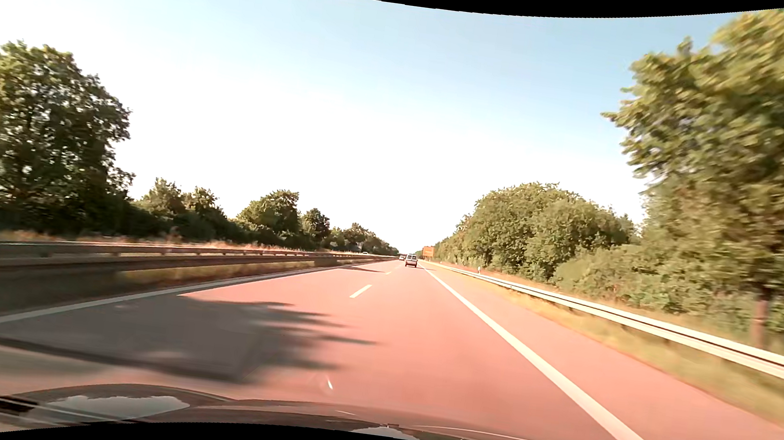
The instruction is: Follow the waypoints while adhering to traffic rules and regulations
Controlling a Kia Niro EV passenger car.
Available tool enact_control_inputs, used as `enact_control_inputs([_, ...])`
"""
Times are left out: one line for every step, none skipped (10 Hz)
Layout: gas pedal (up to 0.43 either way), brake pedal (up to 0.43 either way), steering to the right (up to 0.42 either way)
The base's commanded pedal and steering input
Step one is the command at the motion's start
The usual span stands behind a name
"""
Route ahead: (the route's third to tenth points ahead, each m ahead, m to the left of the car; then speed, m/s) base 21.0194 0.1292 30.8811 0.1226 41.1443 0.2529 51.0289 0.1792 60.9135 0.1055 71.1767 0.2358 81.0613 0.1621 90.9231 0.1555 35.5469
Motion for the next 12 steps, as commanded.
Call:
enact_control_inputs([0.287, 0.006, -0.002])
enact_control_inputs([0.287, 0.006, -0.002])
enact_control_inputs([0.287, 0.006, -0.001])
enact_control_inputs([0.287, 0.006, -0.001])
enact_control_inputs([0.299, 0.012, -0.002])
enact_control_inputs([0.299, 0.006, -0.002])
enact_control_inputs([0.311, 0.006, -0.002])
enact_control_inputs([0.319, 0.006, -0.002])
enact_control_inputs([0.331, 0.006, -0.002])
enact_control_inputs([0.339, 0.006, -0.002])
enact_control_inputs([0.350, 0.006, -0.002])
enact_control_inputs([0.350, 0.006, -0.002])
